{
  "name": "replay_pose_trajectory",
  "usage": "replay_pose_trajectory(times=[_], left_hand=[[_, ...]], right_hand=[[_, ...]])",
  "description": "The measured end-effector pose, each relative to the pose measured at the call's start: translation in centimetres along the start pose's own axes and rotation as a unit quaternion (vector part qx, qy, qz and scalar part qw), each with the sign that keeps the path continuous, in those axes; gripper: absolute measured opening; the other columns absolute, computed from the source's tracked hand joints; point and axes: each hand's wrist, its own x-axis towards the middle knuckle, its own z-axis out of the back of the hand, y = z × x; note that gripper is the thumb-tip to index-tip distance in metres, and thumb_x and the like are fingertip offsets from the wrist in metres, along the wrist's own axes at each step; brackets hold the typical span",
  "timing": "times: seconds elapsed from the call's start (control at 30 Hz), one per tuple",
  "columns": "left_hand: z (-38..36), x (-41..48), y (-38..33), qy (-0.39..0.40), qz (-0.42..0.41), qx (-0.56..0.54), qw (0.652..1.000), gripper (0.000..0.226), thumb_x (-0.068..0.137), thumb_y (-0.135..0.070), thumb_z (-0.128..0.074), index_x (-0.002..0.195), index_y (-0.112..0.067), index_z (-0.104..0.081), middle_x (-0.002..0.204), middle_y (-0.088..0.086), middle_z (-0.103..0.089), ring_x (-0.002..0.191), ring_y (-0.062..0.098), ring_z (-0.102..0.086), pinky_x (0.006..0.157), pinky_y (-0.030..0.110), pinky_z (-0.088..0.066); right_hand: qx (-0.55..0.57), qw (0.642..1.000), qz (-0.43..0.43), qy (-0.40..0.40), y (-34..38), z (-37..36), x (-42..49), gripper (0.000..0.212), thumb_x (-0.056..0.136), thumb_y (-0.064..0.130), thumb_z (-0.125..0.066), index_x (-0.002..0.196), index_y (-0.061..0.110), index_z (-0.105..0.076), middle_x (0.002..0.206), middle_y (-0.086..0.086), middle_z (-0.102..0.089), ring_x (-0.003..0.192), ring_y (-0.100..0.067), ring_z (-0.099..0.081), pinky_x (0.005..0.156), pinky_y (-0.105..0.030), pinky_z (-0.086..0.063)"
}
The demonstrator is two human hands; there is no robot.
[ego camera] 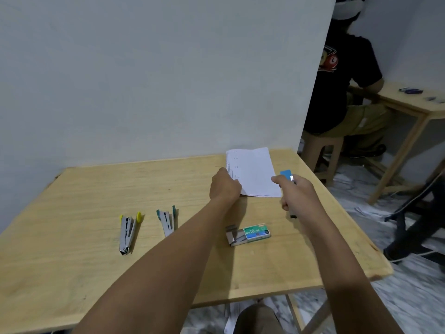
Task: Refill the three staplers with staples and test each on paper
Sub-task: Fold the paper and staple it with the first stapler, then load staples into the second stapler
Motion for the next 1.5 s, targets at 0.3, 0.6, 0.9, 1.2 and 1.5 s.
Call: replay_pose_trajectory(times=[0.3,0.6,0.9,1.2,1.5], left_hand=[[2.6,-0.1,-0.1,0.043,-0.060,0.151,0.986,0.047,0.092,-0.041,-0.059,0.124,-0.007,-0.059,0.129,0.009,-0.061,0.111,0.028,-0.061,0.083,0.033,-0.048],[11.2,-7.4,6.1,-0.083,-0.001,0.315,0.945,0.056,0.091,-0.052,-0.052,0.131,-0.013,-0.050,0.121,0.009,-0.061,0.109,0.030,-0.060,0.078,0.035,-0.044],[10.6,-9.5,10.1,-0.146,-0.001,0.181,0.973,0.021,0.088,-0.037,-0.050,0.081,-0.020,-0.057,0.076,-0.005,-0.063,0.074,0.019,-0.056,0.057,0.029,-0.033],[10.6,-9.7,10.9,-0.199,-0.011,0.100,0.975,0.019,0.086,-0.040,-0.051,0.087,-0.026,-0.063,0.071,-0.010,-0.064,0.068,0.006,-0.056,0.058,0.018,-0.037],[10.8,-9.6,10.7,-0.200,-0.001,0.088,0.976,0.018,0.087,-0.042,-0.051,0.091,-0.030,-0.063,0.071,-0.013,-0.064,0.069,0.004,-0.055,0.058,0.022,-0.038]], right_hand=[[0.019,0.999,-0.028,0.026,-0.7,-0.1,0.5,0.007,0.092,0.024,-0.055,0.090,0.018,-0.058,0.067,-0.006,-0.049,0.063,-0.019,-0.045,0.052,-0.029,-0.035],[-0.005,0.995,0.015,0.100,-1.1,-4.7,-0.4,0.016,0.092,0.025,-0.064,0.099,0.011,-0.068,0.073,-0.005,-0.062,0.057,-0.016,-0.050,0.059,-0.033,-0.042],[-0.274,0.952,0.115,0.072,0.2,-12.4,2.6,0.030,0.086,0.034,-0.063,0.077,0.007,-0.055,0.064,0.001,-0.049,0.050,-0.016,-0.046,0.046,-0.025,-0.032],[-0.452,0.880,0.144,0.030,0.7,-18.5,7.1,0.020,0.091,0.028,-0.059,0.097,0.009,-0.062,0.090,-0.005,-0.063,0.076,-0.025,-0.054,0.062,-0.028,-0.038],[-0.379,0.917,0.112,0.052,1.1,-17.8,8.5,0.022,0.089,0.028,-0.060,0.084,0.009,-0.051,0.084,-0.007,-0.056,0.068,-0.024,-0.053,0.048,-0.026,-0.029]])
